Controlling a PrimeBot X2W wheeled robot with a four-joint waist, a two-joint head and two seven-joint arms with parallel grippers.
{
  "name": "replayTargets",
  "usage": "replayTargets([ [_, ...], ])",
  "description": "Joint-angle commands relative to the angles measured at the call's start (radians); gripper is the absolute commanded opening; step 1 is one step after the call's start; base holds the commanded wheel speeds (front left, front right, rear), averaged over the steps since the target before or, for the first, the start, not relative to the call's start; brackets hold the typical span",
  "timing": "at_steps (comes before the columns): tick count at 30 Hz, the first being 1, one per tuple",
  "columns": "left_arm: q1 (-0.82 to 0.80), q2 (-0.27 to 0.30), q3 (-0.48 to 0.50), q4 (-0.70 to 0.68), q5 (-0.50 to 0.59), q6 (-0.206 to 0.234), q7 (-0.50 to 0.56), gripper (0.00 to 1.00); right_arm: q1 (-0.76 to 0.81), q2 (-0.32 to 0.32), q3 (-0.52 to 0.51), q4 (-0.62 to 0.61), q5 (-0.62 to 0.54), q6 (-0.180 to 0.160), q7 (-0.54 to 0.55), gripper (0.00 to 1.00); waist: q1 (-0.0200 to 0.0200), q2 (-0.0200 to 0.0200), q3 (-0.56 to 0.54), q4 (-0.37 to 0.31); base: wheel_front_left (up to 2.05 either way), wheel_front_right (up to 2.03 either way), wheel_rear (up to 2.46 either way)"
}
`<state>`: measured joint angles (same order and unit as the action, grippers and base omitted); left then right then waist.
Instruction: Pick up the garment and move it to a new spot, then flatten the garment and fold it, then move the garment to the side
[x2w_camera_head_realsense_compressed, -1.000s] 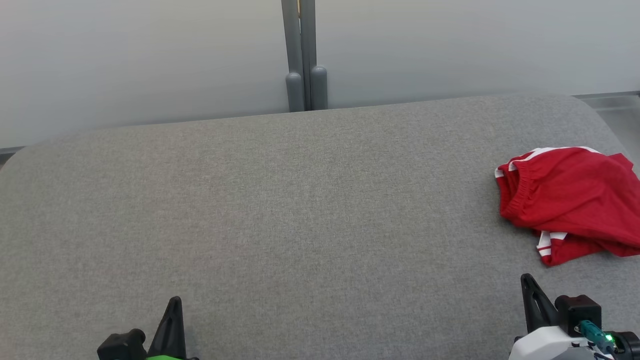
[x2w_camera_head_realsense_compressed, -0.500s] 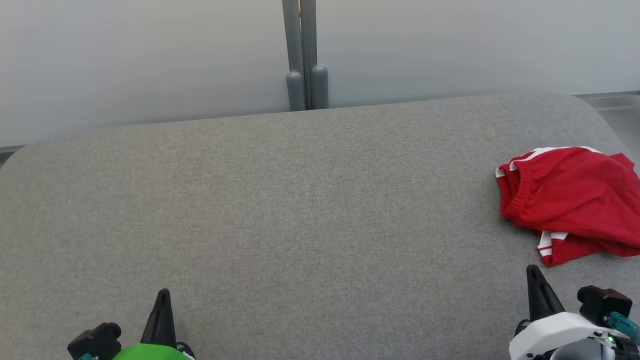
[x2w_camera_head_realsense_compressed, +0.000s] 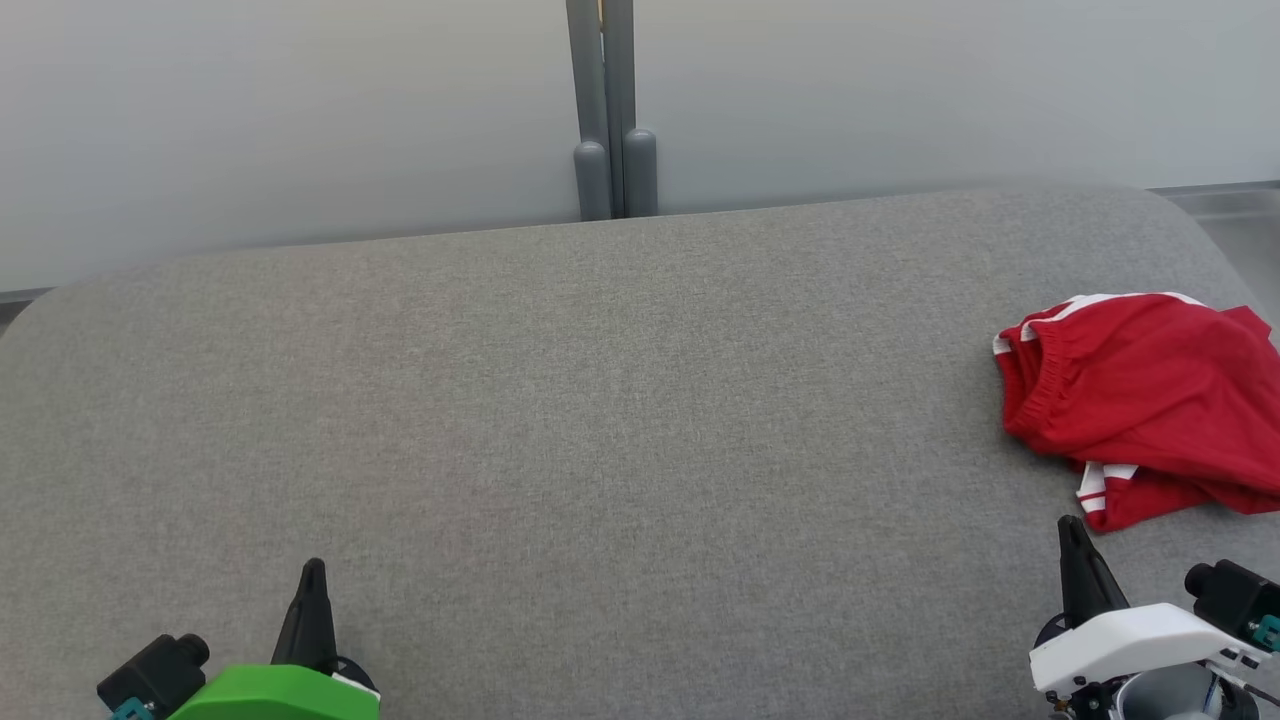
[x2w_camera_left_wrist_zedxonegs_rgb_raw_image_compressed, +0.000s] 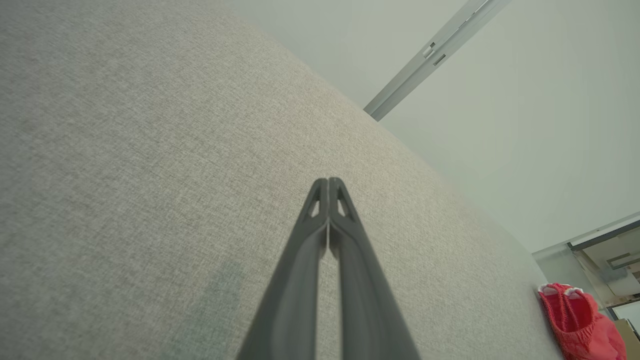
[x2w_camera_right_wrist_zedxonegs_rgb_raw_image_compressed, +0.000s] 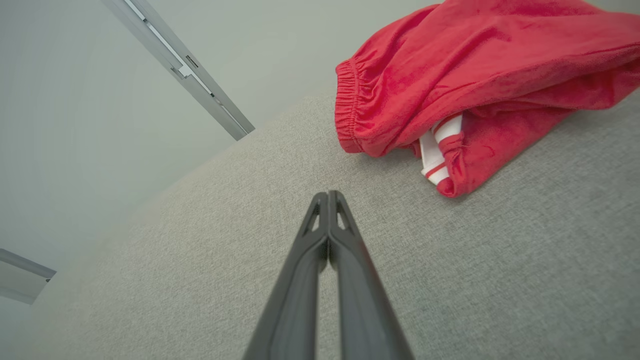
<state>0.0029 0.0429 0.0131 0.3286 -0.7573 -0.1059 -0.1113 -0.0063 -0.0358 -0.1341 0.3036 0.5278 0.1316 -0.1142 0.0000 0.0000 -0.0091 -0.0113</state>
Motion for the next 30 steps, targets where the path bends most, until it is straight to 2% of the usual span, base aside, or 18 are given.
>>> replayTargets([
  [1, -0.032, 0.005, 0.008, -0.016, -0.034, -0.006, 0.007, 0.00, -0.026, -0.007, 0.001, -0.017, 0.043, 0.000, 0.008, 0.00, 0.0000, 0.0000, 0.000, 0.000, 0.00, 0.00, 0.00],
  [30, -0.081, 0.007, 0.043, -0.034, -0.372, -0.015, 0.100, 0.00, -0.063, -0.012, 0.004, -0.034, 0.472, -0.001, 0.098, 0.00, 0.0000, 0.0000, 0.004, 0.004, 0.00, 0.00, 0.00],
])
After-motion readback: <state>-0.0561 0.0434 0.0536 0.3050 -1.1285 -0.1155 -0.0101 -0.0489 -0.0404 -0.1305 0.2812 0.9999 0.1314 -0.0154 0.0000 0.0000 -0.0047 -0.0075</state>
